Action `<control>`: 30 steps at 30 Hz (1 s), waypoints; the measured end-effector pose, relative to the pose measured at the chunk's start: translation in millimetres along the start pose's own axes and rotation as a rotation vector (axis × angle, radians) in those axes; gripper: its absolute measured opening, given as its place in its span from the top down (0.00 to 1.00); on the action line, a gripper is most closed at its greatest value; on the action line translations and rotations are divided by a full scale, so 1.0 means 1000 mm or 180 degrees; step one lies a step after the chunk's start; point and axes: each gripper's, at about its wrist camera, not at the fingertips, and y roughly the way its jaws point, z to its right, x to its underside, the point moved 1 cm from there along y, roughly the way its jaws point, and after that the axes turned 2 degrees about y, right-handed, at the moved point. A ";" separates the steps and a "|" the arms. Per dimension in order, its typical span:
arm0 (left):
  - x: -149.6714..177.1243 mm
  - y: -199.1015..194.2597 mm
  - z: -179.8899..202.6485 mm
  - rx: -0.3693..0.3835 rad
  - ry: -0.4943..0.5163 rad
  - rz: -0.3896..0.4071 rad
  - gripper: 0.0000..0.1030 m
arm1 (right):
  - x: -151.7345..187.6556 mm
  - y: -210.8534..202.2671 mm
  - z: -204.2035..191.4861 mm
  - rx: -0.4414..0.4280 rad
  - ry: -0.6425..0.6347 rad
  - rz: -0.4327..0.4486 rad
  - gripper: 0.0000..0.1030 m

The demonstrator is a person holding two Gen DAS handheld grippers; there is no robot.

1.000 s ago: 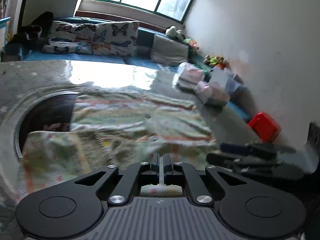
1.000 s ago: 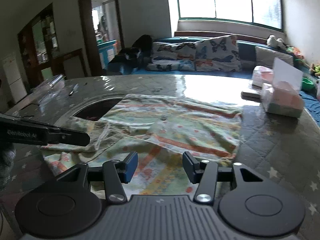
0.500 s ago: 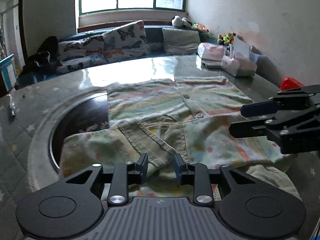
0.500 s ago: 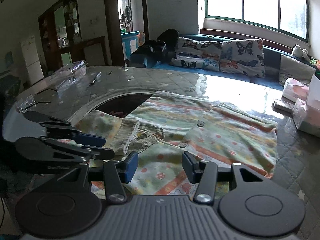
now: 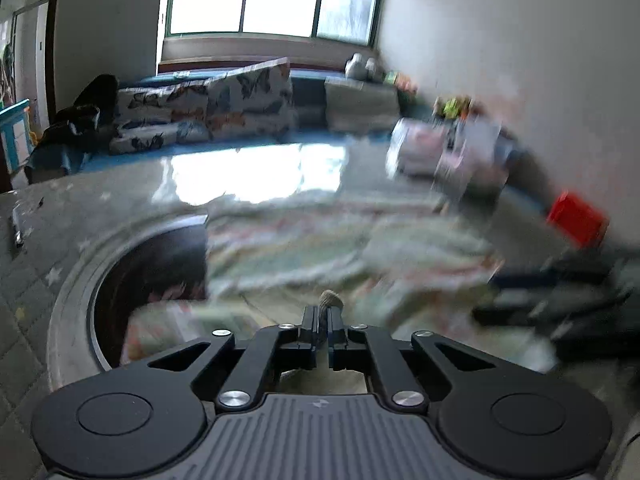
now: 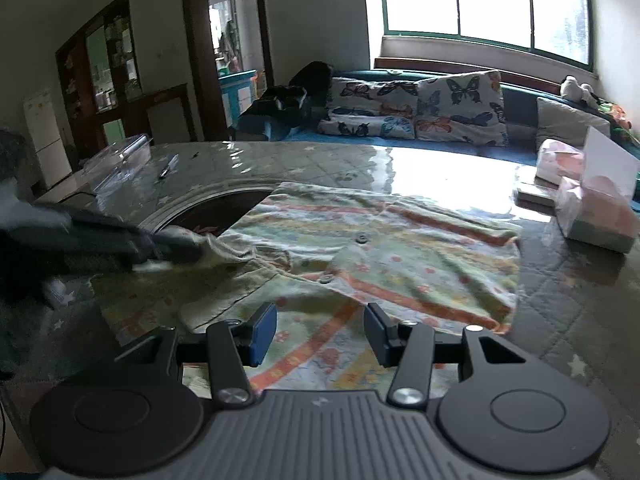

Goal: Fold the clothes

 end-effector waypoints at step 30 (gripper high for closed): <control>0.036 -0.029 -0.006 0.0236 -0.0138 -0.0155 0.93 | -0.011 0.058 -0.027 -0.0348 -0.0090 -0.0495 0.70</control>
